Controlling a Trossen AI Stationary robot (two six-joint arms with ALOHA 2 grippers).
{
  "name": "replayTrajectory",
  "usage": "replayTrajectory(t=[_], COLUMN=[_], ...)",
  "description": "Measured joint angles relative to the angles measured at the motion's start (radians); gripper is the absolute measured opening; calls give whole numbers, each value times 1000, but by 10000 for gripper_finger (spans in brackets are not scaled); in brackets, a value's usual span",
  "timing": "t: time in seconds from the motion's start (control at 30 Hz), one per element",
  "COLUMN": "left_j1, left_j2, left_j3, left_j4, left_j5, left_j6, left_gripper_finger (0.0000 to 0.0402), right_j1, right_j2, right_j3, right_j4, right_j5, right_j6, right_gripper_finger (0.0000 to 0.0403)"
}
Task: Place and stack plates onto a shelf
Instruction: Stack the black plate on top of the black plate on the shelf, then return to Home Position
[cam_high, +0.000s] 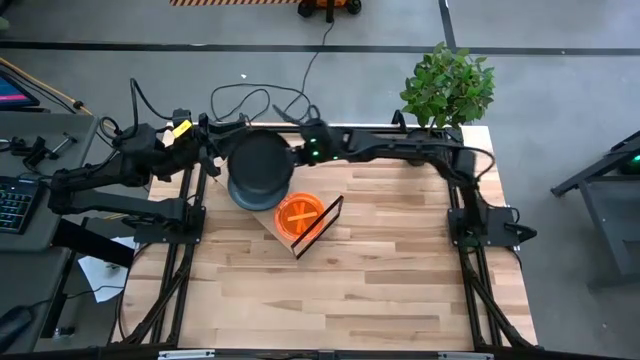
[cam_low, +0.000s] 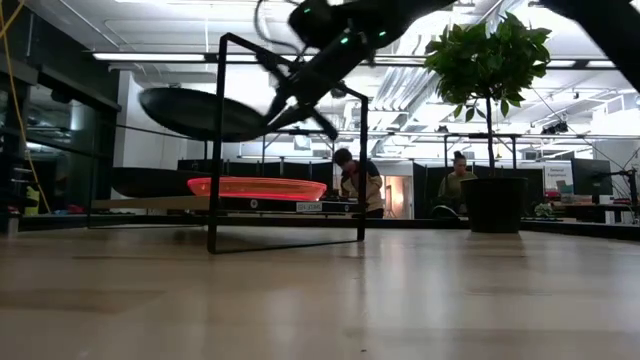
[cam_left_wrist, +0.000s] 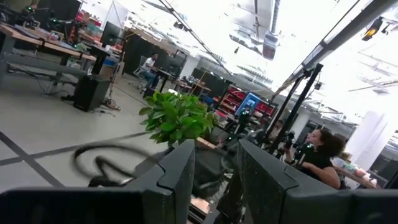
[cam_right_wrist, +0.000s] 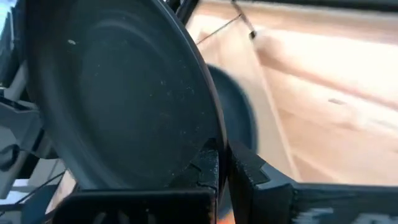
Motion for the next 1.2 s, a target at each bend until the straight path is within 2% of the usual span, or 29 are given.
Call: replayTrajectory(t=[0.23,0.63,0.77,1.03,1.2], left_j1=[0,0,0,0,0], left_j2=[0,0,0,0,0], left_j3=[0,0,0,0,-1], left_j4=[0,-2,-2,-12,-30], left_j5=[0,0,0,0,0], left_j6=[0,1,1,1,1], left_gripper_finger=[111,111,111,111,111], right_j1=[22,33,33,28,18], right_j2=[150,180,180,162,124], right_j3=[115,123,123,123,122], right_j4=[-18,-25,-30,-50,-72], right_j5=[-16,4,2,-15,-40], right_j6=[93,73,43,-47,-124], right_gripper_finger=[0,9,49,174,215])
